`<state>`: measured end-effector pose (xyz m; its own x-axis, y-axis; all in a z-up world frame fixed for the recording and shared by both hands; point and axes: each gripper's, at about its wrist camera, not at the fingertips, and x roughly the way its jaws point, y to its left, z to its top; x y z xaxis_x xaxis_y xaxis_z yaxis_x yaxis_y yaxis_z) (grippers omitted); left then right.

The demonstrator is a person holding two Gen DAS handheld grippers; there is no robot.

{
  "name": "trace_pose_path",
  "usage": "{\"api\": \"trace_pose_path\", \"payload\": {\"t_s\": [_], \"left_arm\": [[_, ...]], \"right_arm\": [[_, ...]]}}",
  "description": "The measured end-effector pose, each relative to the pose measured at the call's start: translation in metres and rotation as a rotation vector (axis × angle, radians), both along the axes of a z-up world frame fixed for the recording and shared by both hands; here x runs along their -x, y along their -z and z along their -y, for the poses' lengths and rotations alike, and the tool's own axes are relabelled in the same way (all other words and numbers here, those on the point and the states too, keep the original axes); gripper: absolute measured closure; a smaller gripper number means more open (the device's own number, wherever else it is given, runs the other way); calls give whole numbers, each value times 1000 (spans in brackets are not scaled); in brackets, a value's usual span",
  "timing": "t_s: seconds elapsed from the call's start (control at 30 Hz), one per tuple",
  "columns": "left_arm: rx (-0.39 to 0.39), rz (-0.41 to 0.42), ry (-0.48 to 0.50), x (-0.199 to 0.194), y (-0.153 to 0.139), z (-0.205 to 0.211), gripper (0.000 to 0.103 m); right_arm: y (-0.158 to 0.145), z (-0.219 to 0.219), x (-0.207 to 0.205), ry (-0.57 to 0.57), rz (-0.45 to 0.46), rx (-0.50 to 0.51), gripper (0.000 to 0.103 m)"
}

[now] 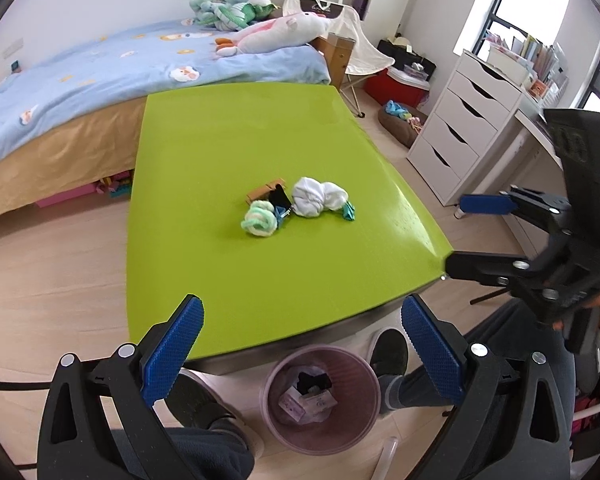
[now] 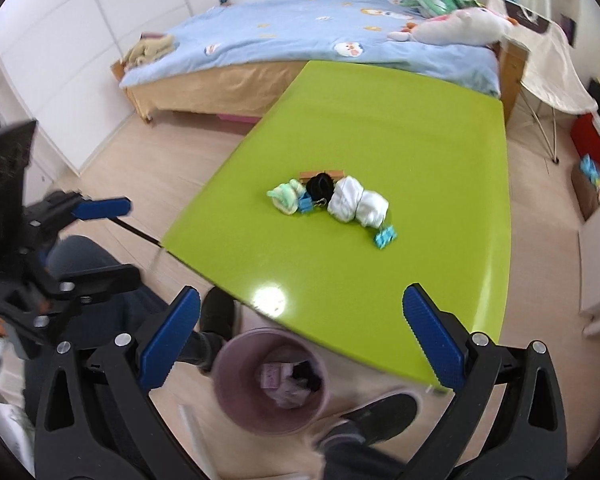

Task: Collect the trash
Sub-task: 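Move the right gripper back over the white socks, then grasp the white socks with the right gripper and lift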

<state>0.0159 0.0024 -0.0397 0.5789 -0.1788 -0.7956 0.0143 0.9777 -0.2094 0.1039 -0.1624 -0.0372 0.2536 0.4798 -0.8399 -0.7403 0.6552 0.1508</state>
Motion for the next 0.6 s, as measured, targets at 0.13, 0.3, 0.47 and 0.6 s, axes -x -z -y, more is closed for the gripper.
{"api": "trace_pose_path", "payload": {"t_s": [0.13, 0.3, 0.47, 0.6], "left_arm": [[7, -1, -13, -7, 1, -7, 8], [13, -15, -19, -15, 6, -12, 8], [19, -29, -23, -20, 11, -16, 8], [28, -36, -35, -25, 14, -21, 8]], "right_arm": [[11, -18, -24, -76, 12, 52, 4], [30, -44, -57, -154, 0, 130, 4], [56, -73, -83, -259, 0, 229, 4], [77, -93, -93, -329, -7, 307, 4]]}}
